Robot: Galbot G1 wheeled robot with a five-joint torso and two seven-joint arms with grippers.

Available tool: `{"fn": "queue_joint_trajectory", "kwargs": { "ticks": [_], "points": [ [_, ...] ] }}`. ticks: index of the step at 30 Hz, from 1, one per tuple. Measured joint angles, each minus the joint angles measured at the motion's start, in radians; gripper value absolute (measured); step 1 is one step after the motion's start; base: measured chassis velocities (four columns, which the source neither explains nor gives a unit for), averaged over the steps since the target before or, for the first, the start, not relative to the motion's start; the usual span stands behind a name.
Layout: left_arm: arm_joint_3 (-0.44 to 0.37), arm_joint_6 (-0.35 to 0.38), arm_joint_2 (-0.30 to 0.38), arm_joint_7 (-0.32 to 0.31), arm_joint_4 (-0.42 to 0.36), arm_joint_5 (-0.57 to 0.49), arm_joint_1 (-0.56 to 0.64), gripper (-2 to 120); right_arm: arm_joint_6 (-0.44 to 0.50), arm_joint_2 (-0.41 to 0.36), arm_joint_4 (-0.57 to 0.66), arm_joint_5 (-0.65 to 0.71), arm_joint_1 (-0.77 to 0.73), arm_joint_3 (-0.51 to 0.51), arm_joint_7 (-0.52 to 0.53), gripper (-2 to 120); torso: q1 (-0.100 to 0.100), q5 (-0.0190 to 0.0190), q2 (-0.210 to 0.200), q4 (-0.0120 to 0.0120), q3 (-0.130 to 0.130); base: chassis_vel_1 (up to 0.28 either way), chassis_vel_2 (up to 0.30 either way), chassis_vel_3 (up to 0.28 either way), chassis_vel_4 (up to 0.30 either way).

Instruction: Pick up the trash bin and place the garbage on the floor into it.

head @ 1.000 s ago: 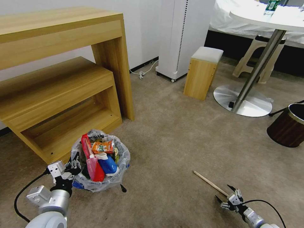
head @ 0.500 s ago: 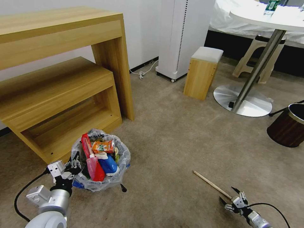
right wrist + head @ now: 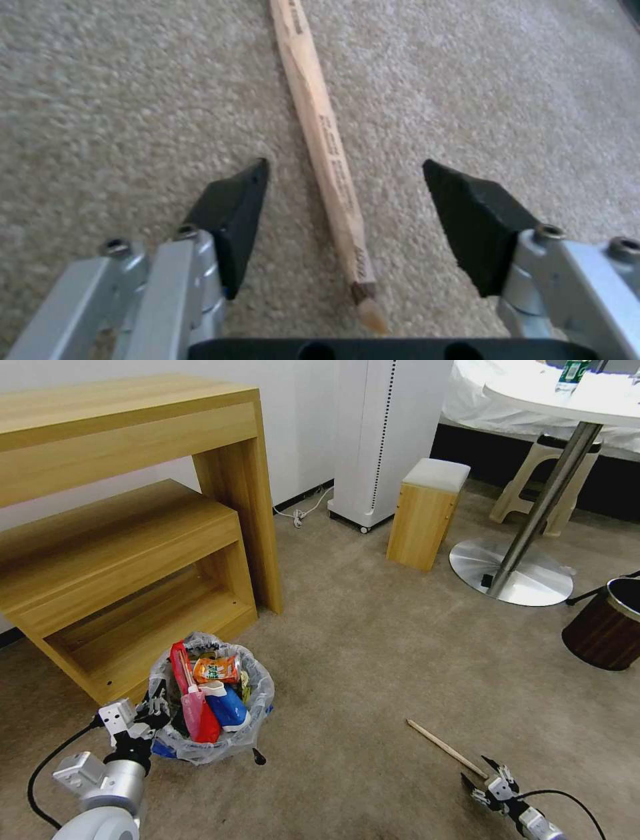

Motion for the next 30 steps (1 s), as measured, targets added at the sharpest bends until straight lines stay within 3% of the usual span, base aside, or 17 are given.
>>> {"fn": "queue_joint_trajectory", "kwargs": {
  "ticks": [12, 22, 24, 30],
  "points": [
    [0.000, -0.005, 0.007, 0.000, -0.006, -0.008, 0.004, 3, 0.018, 0.014, -0.039, -0.024, -0.010, 0.035, -0.001, 55, 0.000, -0.0004, 0.000, -0.0001, 0.000, 0.000, 0.000, 0.000, 0.000],
    [0.004, -0.011, 0.006, 0.002, -0.014, -0.012, 0.009, 3, 0.038, 0.039, -0.066, -0.042, -0.005, 0.033, -0.006, 28, 0.000, -0.0007, 0.000, -0.0004, 0.000, 0.000, 0.000, 0.000, 0.000],
    [0.001, -0.011, 0.005, 0.002, -0.024, -0.019, 0.011, 3, 0.040, 0.046, -0.070, -0.045, 0.000, 0.028, -0.010, 17, 0.000, -0.0005, 0.000, -0.0004, 0.000, 0.000, 0.000, 0.000, 0.000],
    [-0.001, -0.012, 0.005, 0.002, -0.029, -0.023, 0.012, 3, 0.050, 0.058, -0.093, -0.056, 0.018, 0.023, -0.019, 8, 0.000, -0.0008, 0.000, -0.0005, 0.000, 0.000, 0.000, 0.000, 0.000]
  ]
}}
